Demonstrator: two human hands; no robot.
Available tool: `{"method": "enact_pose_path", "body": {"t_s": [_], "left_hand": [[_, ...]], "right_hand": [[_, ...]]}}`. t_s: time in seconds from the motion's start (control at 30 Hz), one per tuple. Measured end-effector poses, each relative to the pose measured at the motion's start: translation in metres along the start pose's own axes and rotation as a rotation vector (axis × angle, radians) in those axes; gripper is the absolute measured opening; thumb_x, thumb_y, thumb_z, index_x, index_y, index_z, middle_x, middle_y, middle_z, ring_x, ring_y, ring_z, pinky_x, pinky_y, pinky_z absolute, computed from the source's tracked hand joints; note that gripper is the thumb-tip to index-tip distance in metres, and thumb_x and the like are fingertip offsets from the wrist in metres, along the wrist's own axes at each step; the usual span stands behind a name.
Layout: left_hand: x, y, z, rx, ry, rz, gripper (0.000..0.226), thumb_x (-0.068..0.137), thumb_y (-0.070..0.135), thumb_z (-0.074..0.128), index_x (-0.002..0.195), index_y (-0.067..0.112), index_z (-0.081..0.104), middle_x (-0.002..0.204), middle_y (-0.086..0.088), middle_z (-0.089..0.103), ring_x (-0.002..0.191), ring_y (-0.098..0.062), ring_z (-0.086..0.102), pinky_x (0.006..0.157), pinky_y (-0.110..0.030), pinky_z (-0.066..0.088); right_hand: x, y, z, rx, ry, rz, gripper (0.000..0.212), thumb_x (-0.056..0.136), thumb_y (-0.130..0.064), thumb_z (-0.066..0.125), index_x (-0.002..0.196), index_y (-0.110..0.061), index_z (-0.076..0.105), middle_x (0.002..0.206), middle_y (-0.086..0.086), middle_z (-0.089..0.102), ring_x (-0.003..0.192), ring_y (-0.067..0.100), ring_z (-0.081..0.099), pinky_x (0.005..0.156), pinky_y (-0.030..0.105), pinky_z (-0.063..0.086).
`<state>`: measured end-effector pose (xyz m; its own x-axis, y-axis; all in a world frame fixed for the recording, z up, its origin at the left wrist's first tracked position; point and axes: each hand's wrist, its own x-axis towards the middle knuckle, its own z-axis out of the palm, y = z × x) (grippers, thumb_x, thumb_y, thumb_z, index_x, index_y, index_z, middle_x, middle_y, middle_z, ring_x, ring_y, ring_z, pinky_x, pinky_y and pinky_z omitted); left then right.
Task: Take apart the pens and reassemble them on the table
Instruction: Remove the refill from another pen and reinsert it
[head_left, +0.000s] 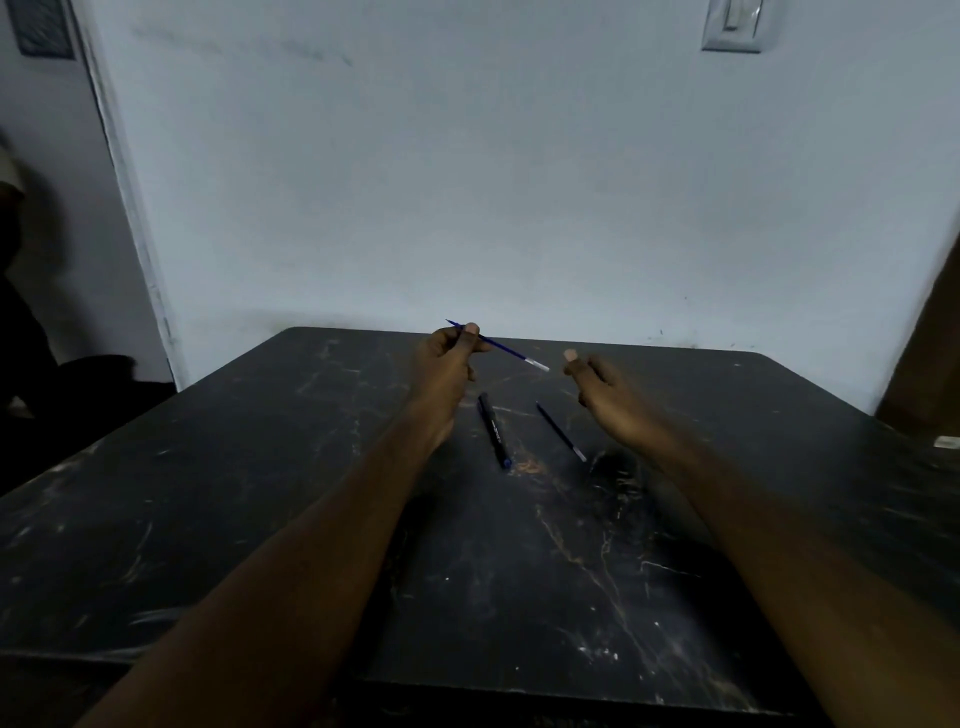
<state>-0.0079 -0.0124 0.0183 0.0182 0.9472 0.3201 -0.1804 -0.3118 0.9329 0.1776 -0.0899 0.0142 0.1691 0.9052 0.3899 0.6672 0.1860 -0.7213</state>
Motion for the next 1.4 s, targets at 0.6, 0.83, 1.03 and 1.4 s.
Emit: {"method": "enact_pose_path", "body": {"t_s": [0.6, 0.83, 1.03, 1.4], "left_hand": [[0.001, -0.003, 0.000, 0.062, -0.049, 0.041, 0.025, 0.097, 0.031, 0.054, 0.098, 0.009, 0.065, 0.085, 0.005, 0.070, 0.053, 0.001, 0.051, 0.046, -0.011, 0.038], [-0.005, -0.005, 0.008, 0.126, -0.217, 0.067, 0.018, 0.095, 0.035, 0.058, 0.086, 0.021, 0.065, 0.085, 0.009, 0.074, 0.053, 0.010, 0.056, 0.044, -0.006, 0.038], [-0.009, -0.009, 0.011, 0.194, -0.335, 0.060, 0.023, 0.090, 0.036, 0.064, 0.078, 0.018, 0.072, 0.064, 0.017, 0.067, 0.054, 0.001, 0.052, 0.045, -0.008, 0.037], [-0.007, -0.011, 0.010, 0.245, -0.342, 0.078, 0.034, 0.090, 0.051, 0.057, 0.088, 0.023, 0.078, 0.087, 0.010, 0.075, 0.057, 0.001, 0.053, 0.052, -0.015, 0.037]], "right_hand": [[0.004, 0.007, 0.006, -0.110, 0.017, -0.207, 0.017, 0.090, -0.019, 0.066, 0.104, -0.011, 0.071, 0.099, 0.009, 0.068, 0.088, 0.019, 0.058, 0.073, 0.029, 0.042], [0.004, 0.002, 0.013, 0.010, 0.059, -0.151, 0.014, 0.088, -0.017, 0.069, 0.099, -0.008, 0.066, 0.081, 0.001, 0.061, 0.071, 0.011, 0.053, 0.065, 0.028, 0.041], [0.003, 0.000, 0.018, 0.076, 0.097, -0.154, 0.014, 0.088, -0.016, 0.067, 0.090, -0.006, 0.058, 0.074, -0.002, 0.056, 0.067, 0.010, 0.051, 0.061, 0.020, 0.040], [0.001, -0.001, 0.018, 0.080, 0.108, -0.187, 0.016, 0.088, -0.013, 0.067, 0.090, 0.001, 0.061, 0.078, 0.009, 0.059, 0.073, 0.023, 0.054, 0.066, 0.034, 0.042]]}}
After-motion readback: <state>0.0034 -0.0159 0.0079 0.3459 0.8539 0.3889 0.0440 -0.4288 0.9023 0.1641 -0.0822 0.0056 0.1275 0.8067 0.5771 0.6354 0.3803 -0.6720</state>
